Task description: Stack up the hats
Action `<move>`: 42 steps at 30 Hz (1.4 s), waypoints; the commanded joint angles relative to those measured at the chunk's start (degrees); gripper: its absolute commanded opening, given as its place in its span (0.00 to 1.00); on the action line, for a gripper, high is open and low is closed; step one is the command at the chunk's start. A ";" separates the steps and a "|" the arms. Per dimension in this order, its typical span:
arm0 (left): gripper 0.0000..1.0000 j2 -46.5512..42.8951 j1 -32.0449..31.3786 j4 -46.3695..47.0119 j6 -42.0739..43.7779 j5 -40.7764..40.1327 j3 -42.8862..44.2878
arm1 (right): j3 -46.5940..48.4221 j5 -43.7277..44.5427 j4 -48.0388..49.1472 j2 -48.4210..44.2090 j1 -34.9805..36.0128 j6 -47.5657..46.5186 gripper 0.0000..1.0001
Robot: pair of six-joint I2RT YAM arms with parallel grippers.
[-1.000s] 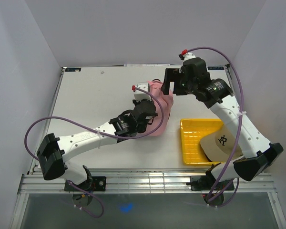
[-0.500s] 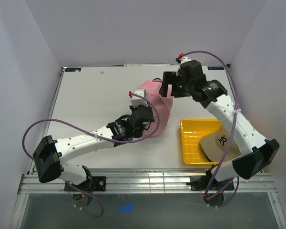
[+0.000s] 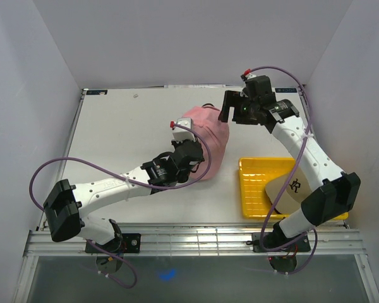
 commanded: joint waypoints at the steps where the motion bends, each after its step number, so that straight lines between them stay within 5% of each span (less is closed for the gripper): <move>1: 0.29 -1.70 -0.01 -1.09 -0.30 0.28 1.39 | 4.48 -4.26 2.13 1.32 -3.64 -0.40 0.88; 14: 0.28 -0.65 -0.01 -2.06 0.22 1.16 3.32 | 8.00 -16.39 5.56 8.35 -7.16 2.32 0.82; 34: 0.25 0.59 -0.01 -2.50 0.14 2.13 4.20 | 7.30 -17.18 8.10 10.56 -8.04 4.52 0.67; 42: 0.25 1.02 -0.01 -2.50 0.05 2.22 4.47 | 5.89 -17.71 8.55 9.59 -8.13 4.43 0.48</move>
